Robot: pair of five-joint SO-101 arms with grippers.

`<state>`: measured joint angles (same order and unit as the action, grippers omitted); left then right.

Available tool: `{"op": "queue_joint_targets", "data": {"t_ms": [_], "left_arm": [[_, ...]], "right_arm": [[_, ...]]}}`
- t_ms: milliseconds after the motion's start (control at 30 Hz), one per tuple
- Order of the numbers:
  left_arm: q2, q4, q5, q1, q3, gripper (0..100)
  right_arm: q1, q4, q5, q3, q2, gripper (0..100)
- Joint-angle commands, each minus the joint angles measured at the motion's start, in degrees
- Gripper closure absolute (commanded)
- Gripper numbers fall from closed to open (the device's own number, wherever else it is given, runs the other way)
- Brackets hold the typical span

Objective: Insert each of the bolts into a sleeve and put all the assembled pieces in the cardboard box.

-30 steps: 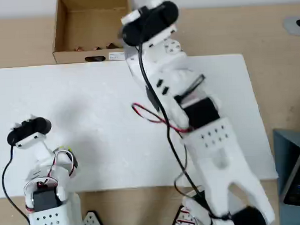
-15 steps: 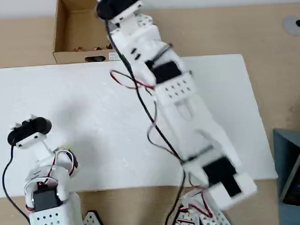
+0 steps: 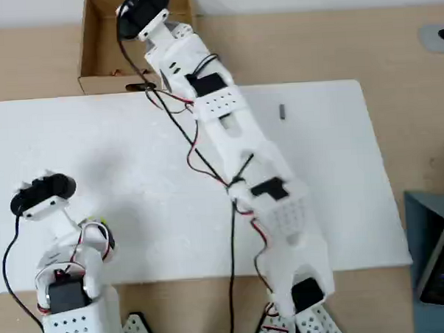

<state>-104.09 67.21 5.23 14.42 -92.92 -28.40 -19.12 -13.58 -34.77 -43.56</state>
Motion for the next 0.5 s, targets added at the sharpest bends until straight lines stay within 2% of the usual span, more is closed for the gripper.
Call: {"op": "queue_joint_targets", "data": {"t_ms": [0, 267, 467], "left_arm": [[-0.4, -1.05, 0.18, 0.18, 0.18, 100], [-0.4, -1.05, 0.18, 0.18, 0.18, 100], [-0.4, -1.05, 0.18, 0.18, 0.18, 100]], "right_arm": [[0.4, 1.58, -4.13, -13.67, -6.11, 99.0], [0.48, -0.79, -13.27, -30.99, -21.76, 97.5], [0.48, -8.62, -13.89, -40.13, -27.82, 80.1]]}}
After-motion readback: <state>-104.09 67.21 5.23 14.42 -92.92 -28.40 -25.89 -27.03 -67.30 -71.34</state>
